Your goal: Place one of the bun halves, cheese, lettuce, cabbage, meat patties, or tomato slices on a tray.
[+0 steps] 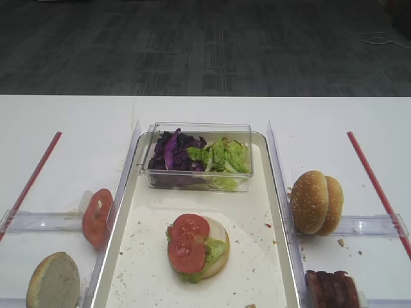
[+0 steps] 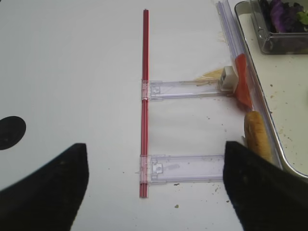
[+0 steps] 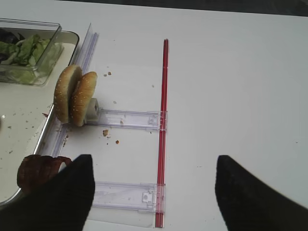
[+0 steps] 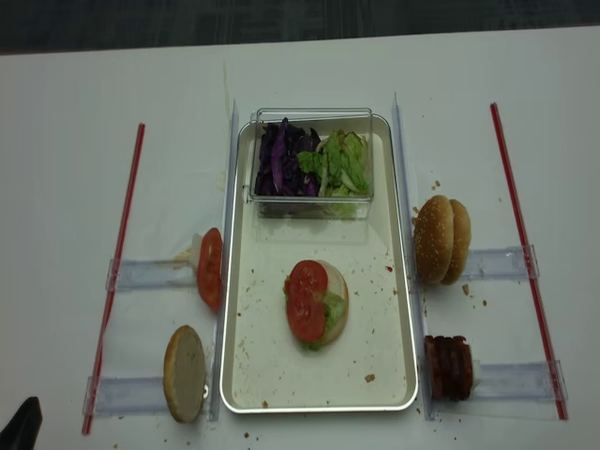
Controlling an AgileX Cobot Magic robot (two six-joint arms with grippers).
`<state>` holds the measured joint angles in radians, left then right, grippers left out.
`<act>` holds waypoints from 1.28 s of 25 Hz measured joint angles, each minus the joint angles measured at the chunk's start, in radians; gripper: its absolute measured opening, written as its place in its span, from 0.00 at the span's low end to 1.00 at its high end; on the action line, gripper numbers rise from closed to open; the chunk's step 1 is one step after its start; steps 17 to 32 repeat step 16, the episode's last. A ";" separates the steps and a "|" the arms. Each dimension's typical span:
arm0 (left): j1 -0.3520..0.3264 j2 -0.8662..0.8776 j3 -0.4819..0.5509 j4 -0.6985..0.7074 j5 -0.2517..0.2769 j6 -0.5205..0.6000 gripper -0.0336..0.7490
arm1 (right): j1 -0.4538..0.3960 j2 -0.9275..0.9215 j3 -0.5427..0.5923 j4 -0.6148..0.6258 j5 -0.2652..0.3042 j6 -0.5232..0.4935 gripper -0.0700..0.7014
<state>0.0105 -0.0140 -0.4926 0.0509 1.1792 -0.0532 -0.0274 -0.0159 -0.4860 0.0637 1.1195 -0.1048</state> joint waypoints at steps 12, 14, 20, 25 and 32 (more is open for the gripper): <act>0.000 -0.002 0.000 0.000 0.000 0.000 0.76 | 0.000 0.000 0.000 0.000 0.000 0.000 0.81; 0.000 -0.002 0.000 0.000 0.000 0.000 0.76 | 0.000 0.000 0.000 0.000 0.000 0.000 0.81; 0.000 -0.002 0.000 0.000 0.000 0.000 0.76 | 0.000 0.000 0.000 0.000 0.000 0.000 0.81; 0.000 -0.002 0.000 0.000 0.000 0.000 0.76 | 0.000 0.000 0.000 0.000 0.000 0.000 0.81; 0.000 -0.002 0.000 0.000 0.000 0.000 0.76 | 0.000 0.000 0.000 0.000 0.000 0.000 0.81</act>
